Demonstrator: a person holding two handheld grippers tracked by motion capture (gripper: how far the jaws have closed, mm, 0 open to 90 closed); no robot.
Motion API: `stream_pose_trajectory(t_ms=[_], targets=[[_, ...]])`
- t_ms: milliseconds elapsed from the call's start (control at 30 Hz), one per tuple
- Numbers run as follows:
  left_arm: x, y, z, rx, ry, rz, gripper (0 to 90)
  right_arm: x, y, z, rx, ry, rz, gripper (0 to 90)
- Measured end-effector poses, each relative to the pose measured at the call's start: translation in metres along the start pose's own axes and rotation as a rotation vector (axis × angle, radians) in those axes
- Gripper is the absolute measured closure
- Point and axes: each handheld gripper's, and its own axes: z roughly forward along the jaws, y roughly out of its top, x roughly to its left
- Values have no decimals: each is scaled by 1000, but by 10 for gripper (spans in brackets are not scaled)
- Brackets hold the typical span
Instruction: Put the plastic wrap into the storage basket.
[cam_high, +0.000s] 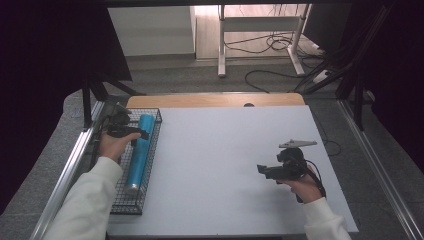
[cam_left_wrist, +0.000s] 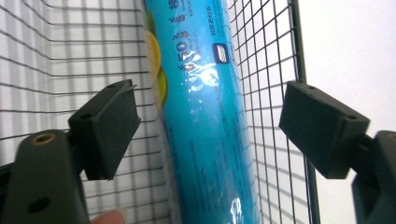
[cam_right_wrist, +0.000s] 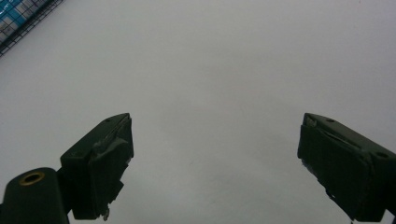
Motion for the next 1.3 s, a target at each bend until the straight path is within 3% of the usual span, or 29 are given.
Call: stream_pose_trajectory(t_ms=[100,133,233,400,433,467,533,567,600,700,733,867,933,1033,1300], targets=[[-5,-7,-11,-32,-7,32,179,1,0,-1,1,-1,-6,109],[-10,-11,-19,-53,16,80,178,1,0,-2,-3,-1,-9,109],[-14,-16,-29,-80,7,111,179,1,-1,-2,-3,1,-6,108],[-28,-31,-54,-159,-67,181,182,-1,-2,-4,-3,-7,-4,108],[-34,-38,-61,-186,-105,203,186,-2,-3,-5,-9,-10,-9,108],[-34,-38,-61,-186,-105,203,188,-2,-3,-5,-9,-10,-9,108],[-43,-48,-66,-212,-151,231,189,-1,-3,-6,-22,-7,-9,108],[-52,-59,-69,-222,-194,266,189,-1,-3,-6,-24,-6,-13,108],[-52,-59,-69,-222,-194,266,189,-1,-4,-6,-26,-4,-18,108],[-73,-83,-66,-245,-245,333,190,-1,-6,-6,-26,2,-30,107],[-73,-83,-66,-245,-245,333,190,-1,-6,-6,-26,2,-30,107],[-92,-106,-57,-261,-260,396,193,-1,-13,-8,-30,5,-58,105],[-99,-120,-49,-269,-290,411,195,-1,-17,-10,-43,-4,-66,105],[-105,-133,-42,-284,-296,410,202,-3,-23,-14,-69,-13,-77,105],[-123,-156,-15,-226,-304,473,202,-9,-41,-24,-83,-34,-98,106]])
